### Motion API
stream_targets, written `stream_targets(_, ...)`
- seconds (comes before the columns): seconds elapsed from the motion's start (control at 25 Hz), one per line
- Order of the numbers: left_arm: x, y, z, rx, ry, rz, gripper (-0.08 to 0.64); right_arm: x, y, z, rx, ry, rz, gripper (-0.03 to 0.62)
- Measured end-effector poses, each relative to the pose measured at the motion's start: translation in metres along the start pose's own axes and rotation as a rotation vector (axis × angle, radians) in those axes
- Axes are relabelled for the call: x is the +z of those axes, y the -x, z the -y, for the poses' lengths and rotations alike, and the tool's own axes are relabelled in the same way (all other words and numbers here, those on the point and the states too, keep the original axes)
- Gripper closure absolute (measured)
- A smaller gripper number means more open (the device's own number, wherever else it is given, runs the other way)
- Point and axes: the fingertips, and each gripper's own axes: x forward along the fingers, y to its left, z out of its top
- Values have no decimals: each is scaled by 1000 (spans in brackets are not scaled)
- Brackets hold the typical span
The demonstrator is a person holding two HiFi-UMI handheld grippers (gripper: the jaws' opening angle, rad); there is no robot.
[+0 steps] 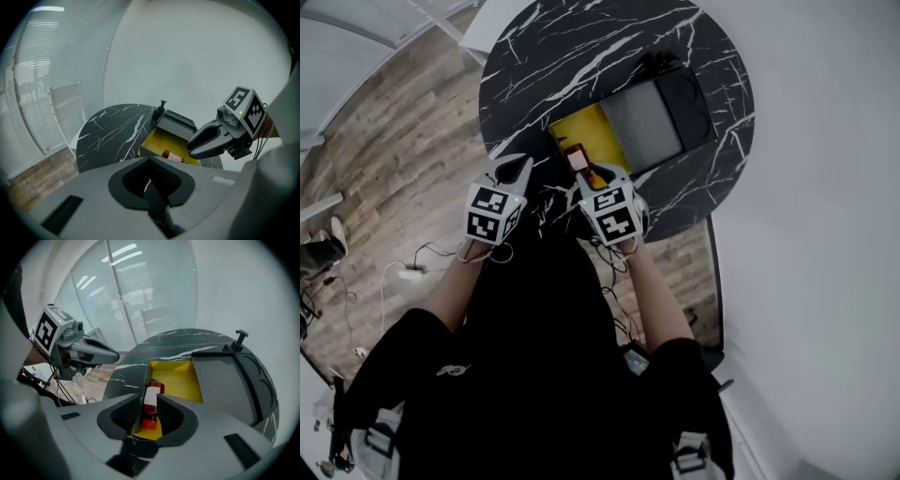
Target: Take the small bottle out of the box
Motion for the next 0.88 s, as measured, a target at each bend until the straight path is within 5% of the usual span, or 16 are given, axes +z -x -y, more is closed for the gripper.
stream_targets(0.28,-10,-16,-8,-18,-4,-49,561,-4,-21,12,22,-96,-27,469)
stream_targets(0.88,-6,-29,-25,0,19,-50,561,-10,-51,19,58,-84,-153,437)
